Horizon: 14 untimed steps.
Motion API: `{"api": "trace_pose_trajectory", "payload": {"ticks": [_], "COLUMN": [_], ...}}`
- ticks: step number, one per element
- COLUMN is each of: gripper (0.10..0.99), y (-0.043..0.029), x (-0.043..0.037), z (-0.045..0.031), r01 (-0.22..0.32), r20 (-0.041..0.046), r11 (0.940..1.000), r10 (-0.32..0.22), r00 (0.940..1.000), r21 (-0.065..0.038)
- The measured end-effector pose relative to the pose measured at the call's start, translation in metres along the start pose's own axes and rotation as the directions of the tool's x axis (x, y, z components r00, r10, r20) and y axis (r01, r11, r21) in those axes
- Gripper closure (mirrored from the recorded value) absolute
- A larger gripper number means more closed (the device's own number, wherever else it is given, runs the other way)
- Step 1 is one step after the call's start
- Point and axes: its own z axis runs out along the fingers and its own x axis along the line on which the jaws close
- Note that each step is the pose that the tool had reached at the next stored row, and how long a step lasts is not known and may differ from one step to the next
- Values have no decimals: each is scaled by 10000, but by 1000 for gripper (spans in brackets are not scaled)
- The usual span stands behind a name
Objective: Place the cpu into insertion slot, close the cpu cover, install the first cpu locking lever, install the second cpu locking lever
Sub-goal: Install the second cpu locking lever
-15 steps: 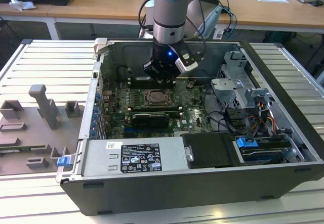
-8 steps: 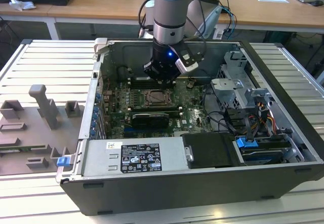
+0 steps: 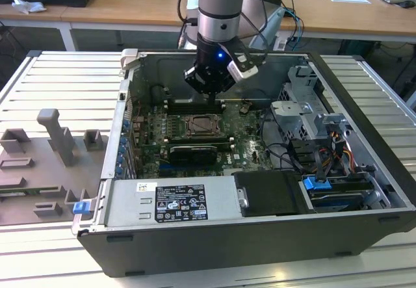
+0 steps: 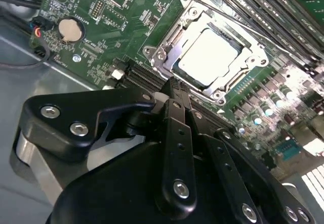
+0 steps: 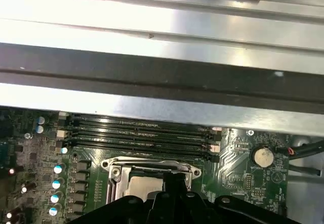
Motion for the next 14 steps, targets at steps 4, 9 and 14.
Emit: {"api": "trace_pose_trajectory", "payload": {"ticks": [4,9,14], "gripper": [980,980,980], "y": [-101,-231,-378], "x": [11,23,37], "z": [-9,-14,6], "r01": [0,-1,-5], "r20": [1,-6,-14], "r11": [10000,10000,9998], "r10": [0,1,4], "r00": [10000,10000,10000], "r21": [0,0,-196]}}
